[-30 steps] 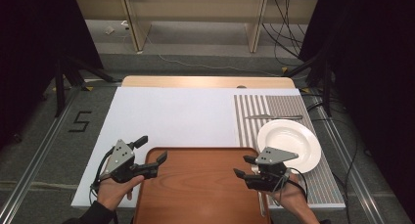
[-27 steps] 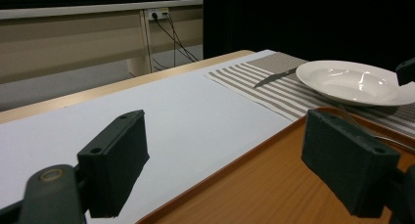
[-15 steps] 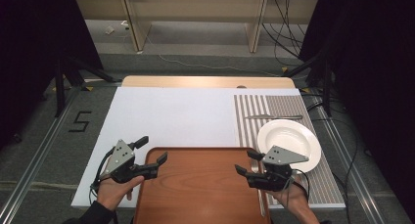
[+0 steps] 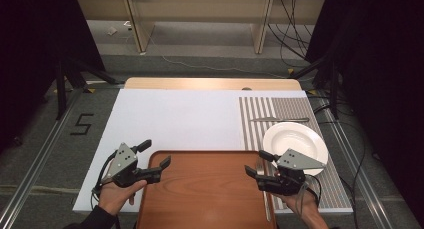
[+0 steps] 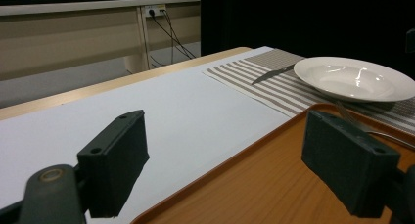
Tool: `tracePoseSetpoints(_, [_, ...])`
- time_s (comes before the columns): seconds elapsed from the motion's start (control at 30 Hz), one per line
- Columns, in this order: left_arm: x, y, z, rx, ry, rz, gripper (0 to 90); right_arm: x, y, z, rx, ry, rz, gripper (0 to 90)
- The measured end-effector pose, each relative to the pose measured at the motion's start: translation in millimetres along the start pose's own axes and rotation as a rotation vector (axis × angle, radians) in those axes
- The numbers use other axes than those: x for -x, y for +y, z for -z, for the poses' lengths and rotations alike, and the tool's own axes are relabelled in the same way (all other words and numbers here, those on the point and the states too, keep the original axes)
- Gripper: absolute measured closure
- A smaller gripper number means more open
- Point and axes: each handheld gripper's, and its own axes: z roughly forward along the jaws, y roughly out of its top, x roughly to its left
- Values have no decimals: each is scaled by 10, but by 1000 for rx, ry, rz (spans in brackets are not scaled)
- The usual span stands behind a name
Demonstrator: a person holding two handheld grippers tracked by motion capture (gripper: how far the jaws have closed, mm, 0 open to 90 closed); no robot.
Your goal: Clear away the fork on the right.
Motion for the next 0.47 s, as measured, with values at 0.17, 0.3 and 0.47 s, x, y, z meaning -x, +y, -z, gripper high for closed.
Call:
tracePoseSetpoints(0.17, [5, -4, -2, -5, 3, -5, 167, 2, -2, -11, 2, -9, -8, 280])
tracePoseSetpoints(0.3, [6, -3, -2, -6, 2, -11, 167, 3, -4, -14, -3, -6, -11, 280])
tracePoseSetpoints(0.47, [3, -1, 2, -3, 5, -7, 167, -2, -5, -27, -12, 1, -6, 280])
